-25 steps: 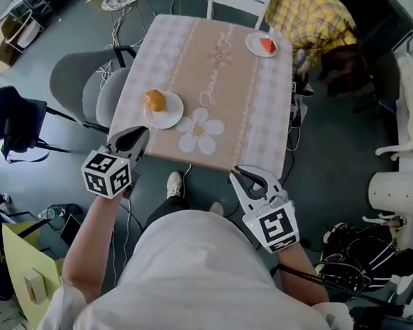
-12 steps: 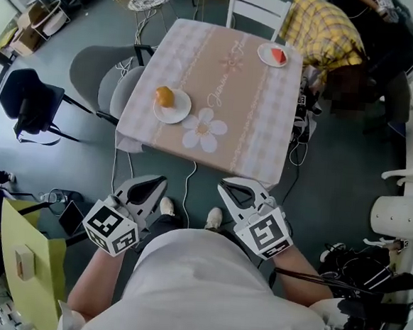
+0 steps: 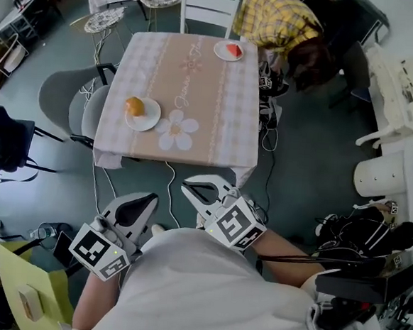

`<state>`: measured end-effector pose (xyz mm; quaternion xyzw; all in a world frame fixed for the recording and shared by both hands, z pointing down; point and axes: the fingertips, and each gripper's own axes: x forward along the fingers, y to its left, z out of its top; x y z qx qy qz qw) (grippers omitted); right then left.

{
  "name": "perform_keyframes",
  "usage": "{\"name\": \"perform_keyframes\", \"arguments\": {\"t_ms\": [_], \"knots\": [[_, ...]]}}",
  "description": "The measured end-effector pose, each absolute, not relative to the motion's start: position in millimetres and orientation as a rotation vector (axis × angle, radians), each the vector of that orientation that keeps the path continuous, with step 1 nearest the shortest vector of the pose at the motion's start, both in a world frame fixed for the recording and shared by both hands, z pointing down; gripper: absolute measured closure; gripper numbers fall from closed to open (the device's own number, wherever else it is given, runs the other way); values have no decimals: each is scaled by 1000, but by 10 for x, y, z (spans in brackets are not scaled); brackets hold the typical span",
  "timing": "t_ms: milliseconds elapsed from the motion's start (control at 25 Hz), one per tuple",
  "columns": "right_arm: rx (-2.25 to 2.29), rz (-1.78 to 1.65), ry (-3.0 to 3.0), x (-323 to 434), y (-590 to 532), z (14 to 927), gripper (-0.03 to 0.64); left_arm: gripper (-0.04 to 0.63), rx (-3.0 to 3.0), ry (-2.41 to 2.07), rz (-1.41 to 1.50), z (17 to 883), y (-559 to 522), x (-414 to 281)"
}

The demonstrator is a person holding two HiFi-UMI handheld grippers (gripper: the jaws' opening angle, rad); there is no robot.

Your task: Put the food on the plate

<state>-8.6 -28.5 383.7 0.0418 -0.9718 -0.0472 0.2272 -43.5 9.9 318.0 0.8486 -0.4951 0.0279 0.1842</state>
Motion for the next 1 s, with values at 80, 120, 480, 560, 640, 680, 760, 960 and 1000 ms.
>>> {"name": "perform_keyframes", "arguments": {"t_ms": [80, 120, 480, 560, 640, 680, 760, 960, 1000], "knots": [[92, -143, -2676, -229, -145, 3817, 603, 586, 2385, -1403, 63, 3158, 217, -533], [83, -148, -2674, -285, -75, 3810, 603, 586, 2380, -1402, 60, 3176, 278, -576], [101, -152, -2652, -543, 322, 3805, 604, 586, 2370, -1399, 171, 3469, 646, -893], [102, -158, -2646, -587, 384, 3818, 604, 586, 2371, -1393, 163, 3492, 694, -934], [102, -166, -2639, -633, 453, 3825, 604, 586, 2369, -1391, 146, 3498, 748, -984], [100, -171, -2636, -659, 491, 3825, 604, 586, 2367, -1393, 143, 3499, 780, -1015], [98, -178, -2630, -715, 567, 3819, 604, 586, 2362, -1394, 138, 3503, 851, -1081], [97, -181, -2618, -890, 723, 3866, 604, 586, 2358, -1401, 142, 3558, 1041, -1280], [95, -183, -2616, -940, 750, 3886, 604, 586, 2359, -1406, 146, 3576, 1082, -1330]]}}
